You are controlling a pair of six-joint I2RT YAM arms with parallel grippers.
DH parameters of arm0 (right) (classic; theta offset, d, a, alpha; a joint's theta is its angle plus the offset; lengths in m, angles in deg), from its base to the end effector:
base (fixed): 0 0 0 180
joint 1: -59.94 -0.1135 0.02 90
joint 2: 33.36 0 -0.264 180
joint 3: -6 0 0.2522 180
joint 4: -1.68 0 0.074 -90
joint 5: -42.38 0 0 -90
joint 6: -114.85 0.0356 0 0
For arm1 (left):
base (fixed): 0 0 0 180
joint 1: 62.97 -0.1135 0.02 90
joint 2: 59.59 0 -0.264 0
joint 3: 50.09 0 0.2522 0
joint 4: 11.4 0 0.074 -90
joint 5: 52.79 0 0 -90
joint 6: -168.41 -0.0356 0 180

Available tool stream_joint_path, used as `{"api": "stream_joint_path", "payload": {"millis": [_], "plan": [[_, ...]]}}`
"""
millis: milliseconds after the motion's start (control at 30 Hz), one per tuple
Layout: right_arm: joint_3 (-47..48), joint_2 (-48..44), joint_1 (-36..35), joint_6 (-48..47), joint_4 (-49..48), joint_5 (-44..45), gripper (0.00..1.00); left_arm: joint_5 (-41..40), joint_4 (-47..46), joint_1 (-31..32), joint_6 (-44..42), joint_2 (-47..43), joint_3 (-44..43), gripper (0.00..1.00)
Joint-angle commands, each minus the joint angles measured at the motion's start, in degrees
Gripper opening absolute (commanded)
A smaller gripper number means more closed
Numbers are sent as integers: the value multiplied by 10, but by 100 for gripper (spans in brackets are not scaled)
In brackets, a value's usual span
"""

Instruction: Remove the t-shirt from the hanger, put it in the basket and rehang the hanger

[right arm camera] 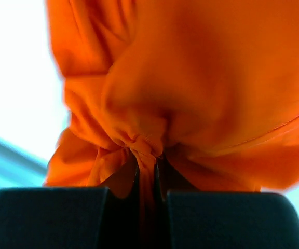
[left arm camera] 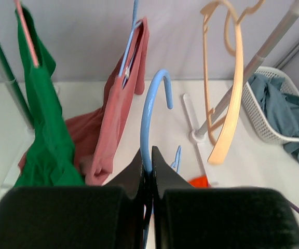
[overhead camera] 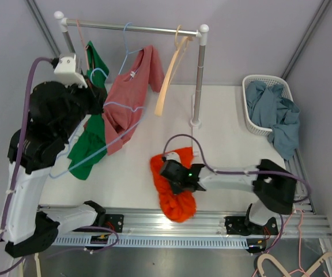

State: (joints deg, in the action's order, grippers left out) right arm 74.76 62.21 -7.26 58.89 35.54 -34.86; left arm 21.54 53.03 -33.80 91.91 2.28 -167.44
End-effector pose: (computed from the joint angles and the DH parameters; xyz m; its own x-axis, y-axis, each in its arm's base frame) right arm 0.1328 0.2956 0.1677 -0.7598 -0.3986 -0.5137 -0.5212 0.8457 0.1146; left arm 0.1317 -0.0625 0.5373 -0.1873 -0.1529 -0.9703 0.1981 0.9616 -0.1897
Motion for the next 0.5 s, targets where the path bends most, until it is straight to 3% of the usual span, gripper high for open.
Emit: {"api": "stream_joint_path", "payload": {"millis": [0,33,167,200,233,267,300,333,400,433,467], "plan": [[6,-162,11,52,220,59,0,51,-29,-22,2,61,-85,1],[30,-237,24,45,244,74,0,51,-26,-24,2,78,-97,1],[196,-316,168,-39,331,125,0,32,-30,-24,-14,137,-175,1],[267,-315,272,-63,333,105,0,27,-23,-24,-22,149,-187,1],[335,-303,392,-109,326,84,0,24,-12,-24,-39,183,-241,1],[336,-290,393,-128,320,56,0,20,2,-24,-44,203,-261,1],[412,-274,519,-144,316,-16,0,13,23,-24,-48,221,-280,1],[454,-254,576,-156,314,-47,0,10,24,-24,-53,247,-289,1],[549,-167,683,-169,332,-105,0,11,7,-24,-60,256,-288,1],[652,-133,765,-167,345,-160,0,14,-23,-24,-61,257,-281,0],[703,-99,794,-165,373,-180,0,21,-41,-24,-62,257,-251,1]]}}
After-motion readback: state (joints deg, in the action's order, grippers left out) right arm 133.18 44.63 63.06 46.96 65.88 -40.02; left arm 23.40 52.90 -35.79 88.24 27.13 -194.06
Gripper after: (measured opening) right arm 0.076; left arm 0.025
